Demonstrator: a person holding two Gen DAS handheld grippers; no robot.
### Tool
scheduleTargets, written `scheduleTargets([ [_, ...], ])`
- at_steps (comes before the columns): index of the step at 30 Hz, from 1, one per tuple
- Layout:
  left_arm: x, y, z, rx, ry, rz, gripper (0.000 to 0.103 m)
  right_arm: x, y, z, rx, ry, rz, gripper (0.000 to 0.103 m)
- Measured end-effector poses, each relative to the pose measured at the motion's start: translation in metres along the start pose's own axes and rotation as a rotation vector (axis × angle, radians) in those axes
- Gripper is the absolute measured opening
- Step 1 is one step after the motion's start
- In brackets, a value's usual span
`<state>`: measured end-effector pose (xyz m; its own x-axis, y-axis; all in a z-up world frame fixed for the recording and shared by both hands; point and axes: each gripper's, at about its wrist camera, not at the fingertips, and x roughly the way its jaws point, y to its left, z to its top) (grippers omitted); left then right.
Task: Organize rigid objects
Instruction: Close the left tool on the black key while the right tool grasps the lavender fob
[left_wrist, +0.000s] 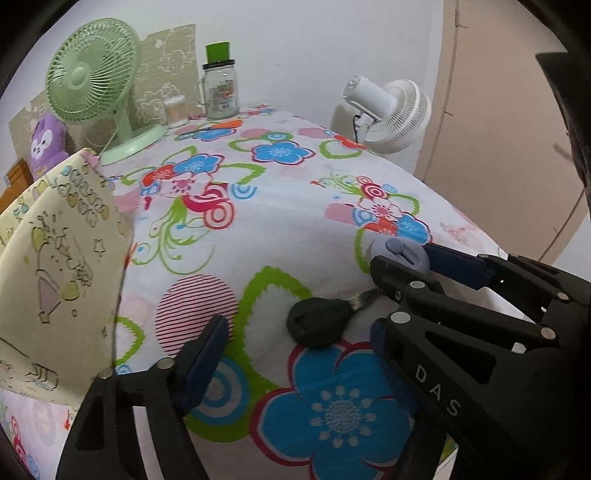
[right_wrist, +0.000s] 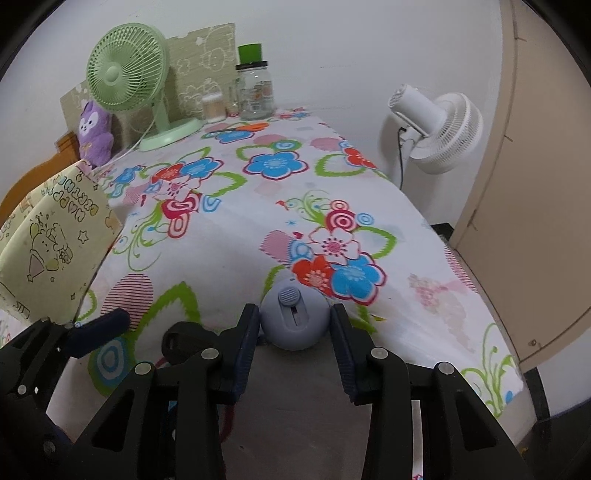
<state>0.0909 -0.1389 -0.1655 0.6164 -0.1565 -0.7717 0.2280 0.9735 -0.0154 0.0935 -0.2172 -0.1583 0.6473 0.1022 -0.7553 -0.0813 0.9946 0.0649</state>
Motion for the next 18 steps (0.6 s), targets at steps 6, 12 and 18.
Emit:
scheduleTargets([
  [6,-0.0007,-0.0046,0.0014,0.008,-0.009,-0.003,0.058,-0.0028,-0.0085,-0.0023,0.022,0.002,-0.02,0.042],
  [12,-0.0014,-0.0036,0.004,0.006,-0.005,-0.026,0.033,-0.0031,-0.007,-0.0008,0.031,0.001,-0.01,0.042],
  [18,-0.0022,0.0015,0.0053,-0.007,0.004,-0.025,0.032,-0.0053,-0.0008,0.0022,0.027,-0.003,-0.004,0.043],
])
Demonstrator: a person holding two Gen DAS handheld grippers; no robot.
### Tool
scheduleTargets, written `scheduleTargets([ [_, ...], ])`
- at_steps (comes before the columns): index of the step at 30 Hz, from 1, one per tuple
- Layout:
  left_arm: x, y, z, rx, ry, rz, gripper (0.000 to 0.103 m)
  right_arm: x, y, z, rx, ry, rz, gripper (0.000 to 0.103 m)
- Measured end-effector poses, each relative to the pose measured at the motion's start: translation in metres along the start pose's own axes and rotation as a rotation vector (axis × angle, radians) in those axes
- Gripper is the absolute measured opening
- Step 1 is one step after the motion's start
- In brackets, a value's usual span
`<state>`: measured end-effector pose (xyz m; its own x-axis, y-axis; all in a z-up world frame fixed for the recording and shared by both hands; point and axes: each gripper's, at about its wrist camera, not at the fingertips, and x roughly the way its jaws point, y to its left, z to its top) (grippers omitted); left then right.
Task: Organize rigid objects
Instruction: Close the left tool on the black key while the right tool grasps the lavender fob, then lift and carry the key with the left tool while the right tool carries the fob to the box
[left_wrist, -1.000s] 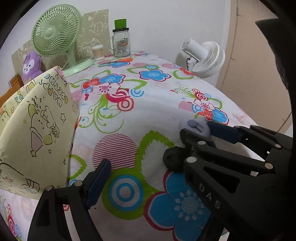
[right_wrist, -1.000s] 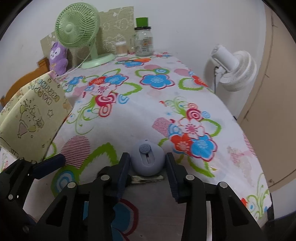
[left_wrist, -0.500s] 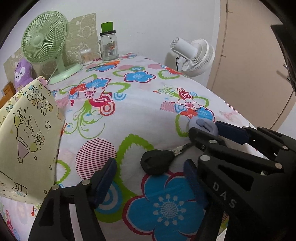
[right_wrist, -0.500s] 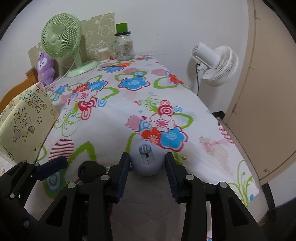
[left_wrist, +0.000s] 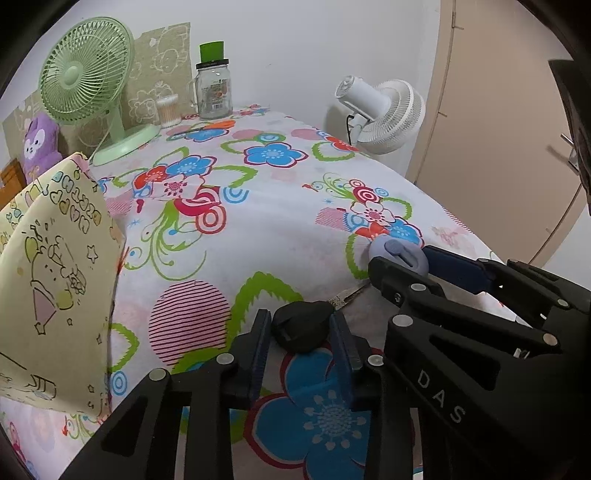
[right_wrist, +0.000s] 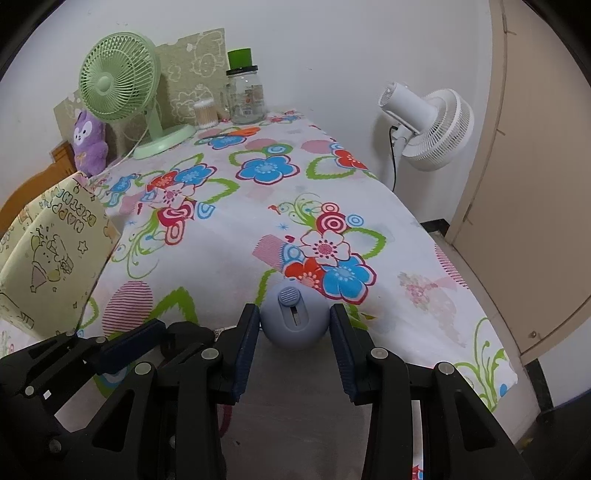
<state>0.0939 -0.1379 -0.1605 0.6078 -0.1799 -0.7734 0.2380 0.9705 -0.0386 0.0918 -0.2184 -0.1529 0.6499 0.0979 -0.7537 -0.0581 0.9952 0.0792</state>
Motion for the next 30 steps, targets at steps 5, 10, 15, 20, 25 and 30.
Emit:
scheduleTargets([
  [5,-0.004,0.006,0.001,-0.016,-0.004,0.014,0.032,-0.002,0.007,0.003,-0.006,-0.005,0.004,0.043],
  [10,-0.012,0.012,0.003,-0.026,-0.02,0.027,0.032,-0.007,0.013,0.008,-0.01,-0.013,0.006,0.043],
  [15,-0.021,0.018,0.004,-0.04,-0.035,0.033,0.032,-0.014,0.02,0.011,-0.019,-0.026,0.008,0.043],
  [20,-0.028,0.025,0.005,-0.058,-0.041,0.034,0.032,-0.022,0.029,0.014,-0.033,-0.043,0.009,0.043],
  [25,-0.038,0.03,0.006,-0.068,-0.056,0.036,0.032,-0.031,0.036,0.019,-0.041,-0.058,0.016,0.043],
  [30,-0.047,0.032,0.009,-0.068,-0.067,0.042,0.032,-0.039,0.041,0.022,-0.043,-0.072,0.013,0.043],
])
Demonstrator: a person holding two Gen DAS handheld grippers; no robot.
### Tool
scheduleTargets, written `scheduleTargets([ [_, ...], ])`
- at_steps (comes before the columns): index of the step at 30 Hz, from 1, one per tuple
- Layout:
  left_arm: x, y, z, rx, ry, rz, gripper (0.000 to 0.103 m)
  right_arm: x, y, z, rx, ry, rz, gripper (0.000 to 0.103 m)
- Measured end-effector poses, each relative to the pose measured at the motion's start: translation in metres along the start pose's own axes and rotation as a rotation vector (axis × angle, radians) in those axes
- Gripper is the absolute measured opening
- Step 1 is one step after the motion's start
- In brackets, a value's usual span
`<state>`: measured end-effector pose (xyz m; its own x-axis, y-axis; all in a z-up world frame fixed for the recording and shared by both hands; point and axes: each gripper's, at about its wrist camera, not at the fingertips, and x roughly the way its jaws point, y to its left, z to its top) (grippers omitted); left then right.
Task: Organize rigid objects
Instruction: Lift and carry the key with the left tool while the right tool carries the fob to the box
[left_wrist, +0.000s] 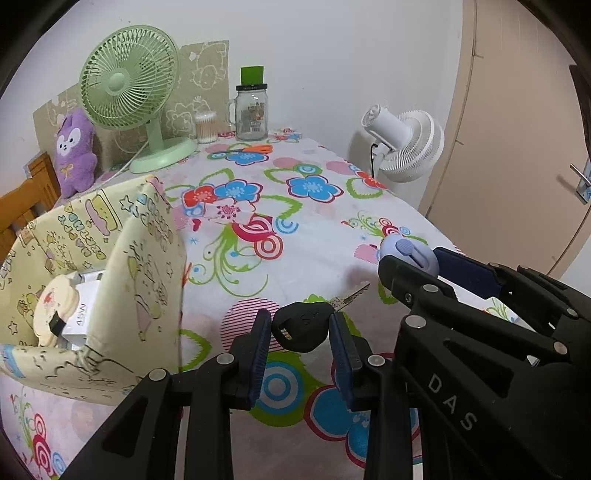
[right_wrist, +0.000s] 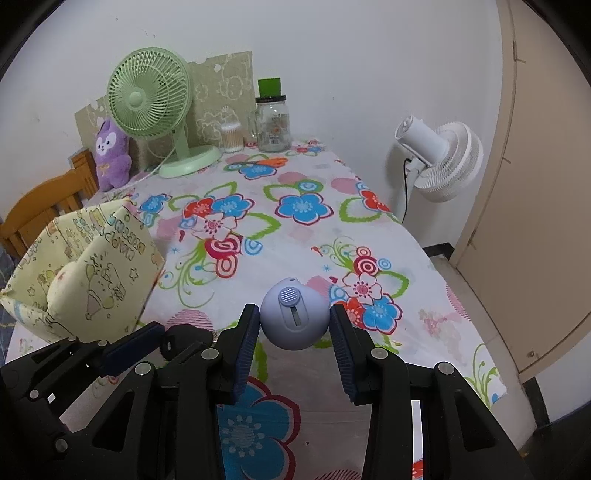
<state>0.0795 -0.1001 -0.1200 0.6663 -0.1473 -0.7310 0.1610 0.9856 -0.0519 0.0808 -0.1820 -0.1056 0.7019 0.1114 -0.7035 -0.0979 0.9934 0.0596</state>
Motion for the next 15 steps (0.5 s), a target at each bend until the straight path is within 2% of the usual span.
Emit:
scheduleTargets([
  [15,-0.028,0.002,0.011,0.006,-0.041,0.006,0.032,-0.03,0.009,0.014,-0.008,-0.054,-0.001,0.043],
])
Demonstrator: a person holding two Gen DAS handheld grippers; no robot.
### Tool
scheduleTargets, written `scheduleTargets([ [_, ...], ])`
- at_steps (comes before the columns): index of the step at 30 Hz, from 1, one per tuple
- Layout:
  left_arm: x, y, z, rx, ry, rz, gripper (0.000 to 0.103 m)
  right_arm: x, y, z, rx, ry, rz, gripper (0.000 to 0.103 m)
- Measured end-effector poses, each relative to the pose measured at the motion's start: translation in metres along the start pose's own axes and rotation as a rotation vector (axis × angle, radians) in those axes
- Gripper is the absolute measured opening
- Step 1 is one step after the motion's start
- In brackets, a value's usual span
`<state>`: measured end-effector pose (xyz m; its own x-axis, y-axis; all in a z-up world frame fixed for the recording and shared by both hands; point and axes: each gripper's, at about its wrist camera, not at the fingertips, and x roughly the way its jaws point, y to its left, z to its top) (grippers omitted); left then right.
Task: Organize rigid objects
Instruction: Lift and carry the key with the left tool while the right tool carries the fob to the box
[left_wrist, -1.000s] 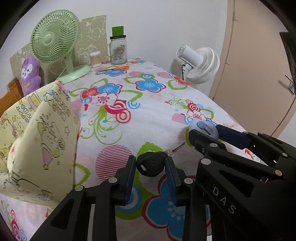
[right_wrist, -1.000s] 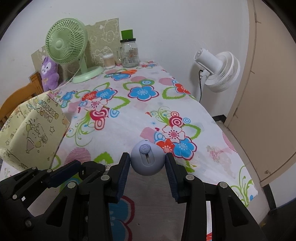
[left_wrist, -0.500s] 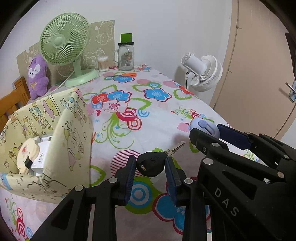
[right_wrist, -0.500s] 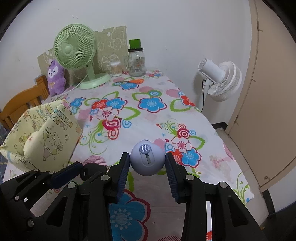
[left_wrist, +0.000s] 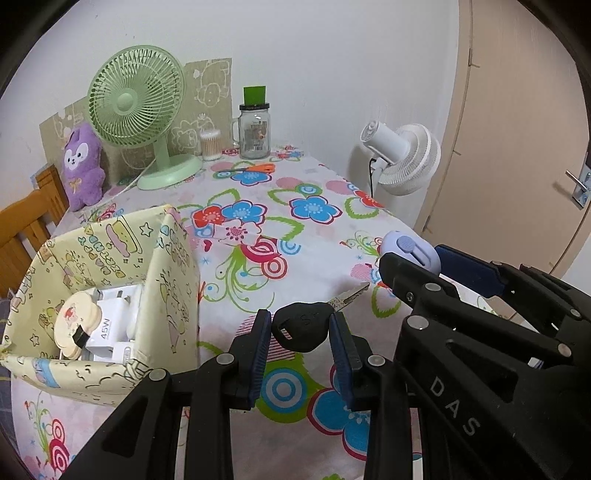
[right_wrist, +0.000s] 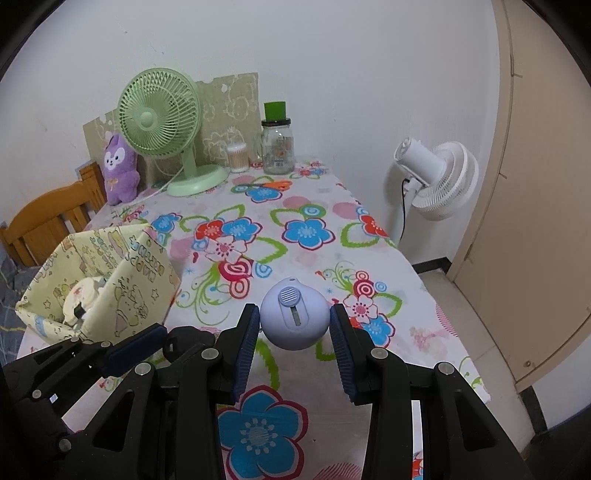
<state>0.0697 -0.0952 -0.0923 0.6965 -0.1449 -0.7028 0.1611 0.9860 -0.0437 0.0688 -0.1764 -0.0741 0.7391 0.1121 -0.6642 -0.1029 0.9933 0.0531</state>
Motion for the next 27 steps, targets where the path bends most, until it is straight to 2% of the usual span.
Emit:
scheduleTargets([
  [27,-0.035,0.024,0.026,-0.017,-0.056,0.032,0.032,-0.028,0.025,0.033,-0.02,-0.057,0.034,0.043],
])
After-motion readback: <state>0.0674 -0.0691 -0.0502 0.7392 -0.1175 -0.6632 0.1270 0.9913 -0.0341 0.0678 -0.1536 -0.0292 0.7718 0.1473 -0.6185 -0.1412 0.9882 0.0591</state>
